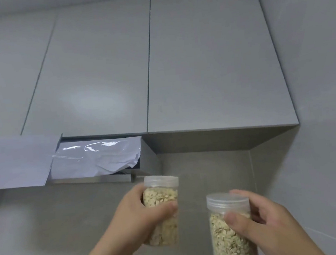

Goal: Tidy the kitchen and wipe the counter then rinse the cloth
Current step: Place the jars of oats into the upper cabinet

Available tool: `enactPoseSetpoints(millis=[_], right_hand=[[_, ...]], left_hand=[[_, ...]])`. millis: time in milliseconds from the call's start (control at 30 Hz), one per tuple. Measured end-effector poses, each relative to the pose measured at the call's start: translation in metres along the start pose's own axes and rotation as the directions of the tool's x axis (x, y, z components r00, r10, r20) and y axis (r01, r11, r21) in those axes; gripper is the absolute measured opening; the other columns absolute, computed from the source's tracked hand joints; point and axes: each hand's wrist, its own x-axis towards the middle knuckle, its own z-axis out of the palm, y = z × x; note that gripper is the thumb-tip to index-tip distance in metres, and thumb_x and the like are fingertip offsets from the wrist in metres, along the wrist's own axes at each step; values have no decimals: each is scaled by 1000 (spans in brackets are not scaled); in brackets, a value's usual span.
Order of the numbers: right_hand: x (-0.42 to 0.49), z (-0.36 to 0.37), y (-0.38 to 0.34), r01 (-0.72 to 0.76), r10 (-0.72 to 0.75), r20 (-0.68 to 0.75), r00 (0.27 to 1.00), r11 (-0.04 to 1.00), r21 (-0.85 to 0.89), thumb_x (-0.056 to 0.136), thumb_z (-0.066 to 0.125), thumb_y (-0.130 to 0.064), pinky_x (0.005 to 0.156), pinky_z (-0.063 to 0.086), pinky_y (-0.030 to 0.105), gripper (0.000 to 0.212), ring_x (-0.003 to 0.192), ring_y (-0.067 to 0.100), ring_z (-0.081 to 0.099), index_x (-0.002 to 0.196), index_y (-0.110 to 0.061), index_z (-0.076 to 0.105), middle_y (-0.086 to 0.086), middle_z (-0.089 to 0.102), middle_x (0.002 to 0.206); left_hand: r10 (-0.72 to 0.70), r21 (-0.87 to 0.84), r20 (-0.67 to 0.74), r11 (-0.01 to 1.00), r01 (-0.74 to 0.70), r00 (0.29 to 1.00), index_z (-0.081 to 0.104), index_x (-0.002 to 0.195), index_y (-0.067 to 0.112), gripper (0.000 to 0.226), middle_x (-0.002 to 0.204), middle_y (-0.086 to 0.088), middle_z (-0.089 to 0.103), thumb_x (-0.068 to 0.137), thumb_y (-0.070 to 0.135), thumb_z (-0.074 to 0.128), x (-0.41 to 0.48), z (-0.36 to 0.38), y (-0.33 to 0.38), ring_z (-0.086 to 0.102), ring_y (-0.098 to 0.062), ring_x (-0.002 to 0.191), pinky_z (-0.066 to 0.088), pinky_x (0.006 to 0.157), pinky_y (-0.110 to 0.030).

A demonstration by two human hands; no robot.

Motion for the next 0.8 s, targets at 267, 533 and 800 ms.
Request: enactPoseSetpoints(millis=[267,533,800], right_hand=[[45,3,-28,105,-105,-34,994,995,2,51,89,-57,81,53,29,74,89,9,72,110,-18,67,-7,77,94],[68,-3,-36,102,-117,-95,989,983,-152,20,78,-82,90,54,35,105,93,7,70,108,-25,67,-8,75,98],[74,-15,-39,80,-116,-155,981,972,-220,50,87,-62,93,53,38,65,92,8,70,103,-28,69,-9,75,97]], left_hand=[[15,-21,-98,1000,-17,995,61,107,17,51,96,-7,71,64,27,87,101,11,51,71,-19,80,60,61,-32],[24,61,-140,998,-16,990,45,107,18,54,96,-3,58,71,23,84,142,18,59,60,-11,79,47,52,-22],[-25,-122,-186,992,2,982,47,100,19,54,102,-6,61,66,22,89,152,28,63,64,-19,87,55,62,-28]])
